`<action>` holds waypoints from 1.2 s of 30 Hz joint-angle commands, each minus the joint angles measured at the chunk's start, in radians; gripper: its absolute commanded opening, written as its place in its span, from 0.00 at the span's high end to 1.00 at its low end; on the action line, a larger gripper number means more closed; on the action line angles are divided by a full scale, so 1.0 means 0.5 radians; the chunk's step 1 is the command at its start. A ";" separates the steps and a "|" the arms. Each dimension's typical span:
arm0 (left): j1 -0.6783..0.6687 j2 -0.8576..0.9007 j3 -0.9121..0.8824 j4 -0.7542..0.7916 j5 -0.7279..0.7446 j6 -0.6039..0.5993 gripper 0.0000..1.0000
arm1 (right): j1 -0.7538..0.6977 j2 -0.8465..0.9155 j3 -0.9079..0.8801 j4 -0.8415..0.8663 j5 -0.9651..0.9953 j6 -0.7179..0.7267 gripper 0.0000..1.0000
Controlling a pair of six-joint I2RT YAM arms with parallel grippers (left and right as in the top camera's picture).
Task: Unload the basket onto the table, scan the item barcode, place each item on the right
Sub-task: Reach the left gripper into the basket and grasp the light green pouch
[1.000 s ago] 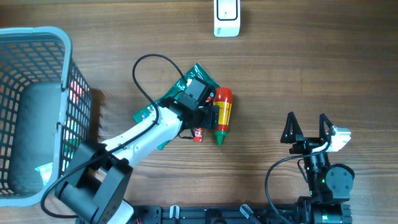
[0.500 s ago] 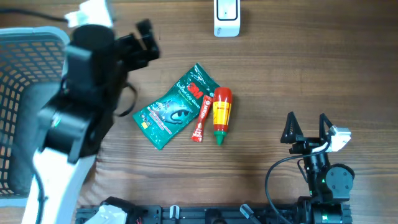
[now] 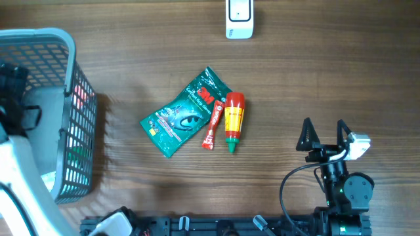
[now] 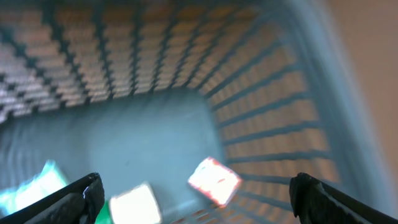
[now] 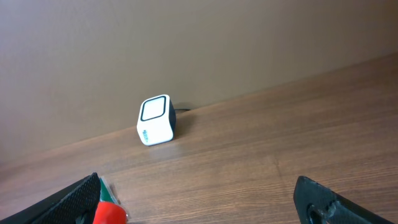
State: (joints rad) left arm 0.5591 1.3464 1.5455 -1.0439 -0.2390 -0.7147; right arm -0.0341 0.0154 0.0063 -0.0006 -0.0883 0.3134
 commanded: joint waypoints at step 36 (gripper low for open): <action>0.427 1.112 -1.015 0.009 0.067 -0.734 0.96 | 0.010 -0.021 -0.002 0.006 0.022 0.009 0.00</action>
State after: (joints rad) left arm 0.7677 1.8095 1.1202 -1.0901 -0.2119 -1.0798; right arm -0.0341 0.0154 0.0063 -0.0006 -0.0883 0.3134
